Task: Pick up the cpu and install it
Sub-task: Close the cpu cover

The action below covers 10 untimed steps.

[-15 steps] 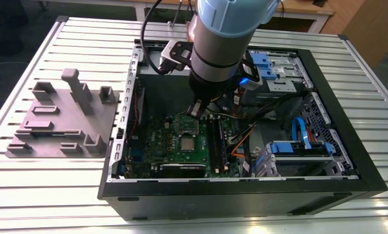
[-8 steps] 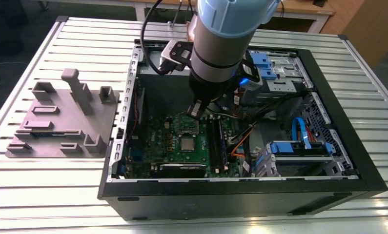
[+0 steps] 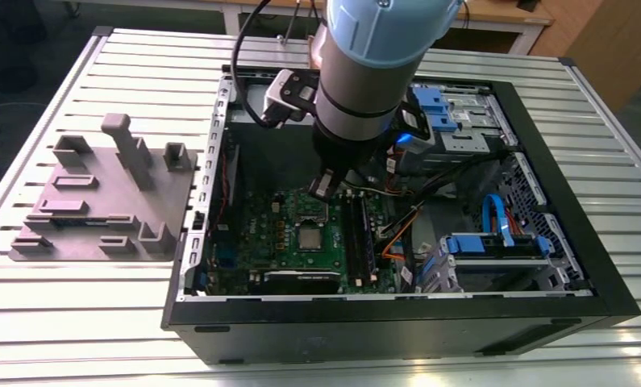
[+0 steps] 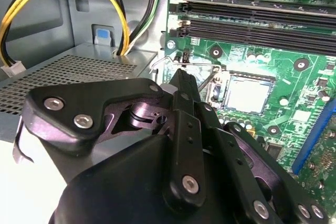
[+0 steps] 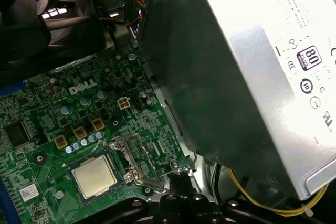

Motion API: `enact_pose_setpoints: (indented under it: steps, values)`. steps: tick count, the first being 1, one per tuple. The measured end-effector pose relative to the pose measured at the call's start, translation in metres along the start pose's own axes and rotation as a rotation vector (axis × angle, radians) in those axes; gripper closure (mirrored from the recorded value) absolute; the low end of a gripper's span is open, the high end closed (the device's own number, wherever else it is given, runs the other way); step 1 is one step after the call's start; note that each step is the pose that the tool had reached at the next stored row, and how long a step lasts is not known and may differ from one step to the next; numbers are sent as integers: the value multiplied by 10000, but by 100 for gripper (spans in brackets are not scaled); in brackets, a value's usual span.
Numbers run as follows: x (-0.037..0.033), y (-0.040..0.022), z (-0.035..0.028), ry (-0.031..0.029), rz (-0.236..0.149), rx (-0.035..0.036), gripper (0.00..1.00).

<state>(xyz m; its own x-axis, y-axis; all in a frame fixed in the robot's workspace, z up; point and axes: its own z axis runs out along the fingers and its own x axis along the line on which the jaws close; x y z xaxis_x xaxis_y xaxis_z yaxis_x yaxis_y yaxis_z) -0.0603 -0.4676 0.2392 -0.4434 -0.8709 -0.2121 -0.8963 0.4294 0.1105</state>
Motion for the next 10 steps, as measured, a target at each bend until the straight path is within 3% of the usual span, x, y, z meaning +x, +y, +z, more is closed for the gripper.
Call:
enact_pose_setpoints:
  steps: [10]
  values:
    - [53,-18,-31,-1,-1,0,90]
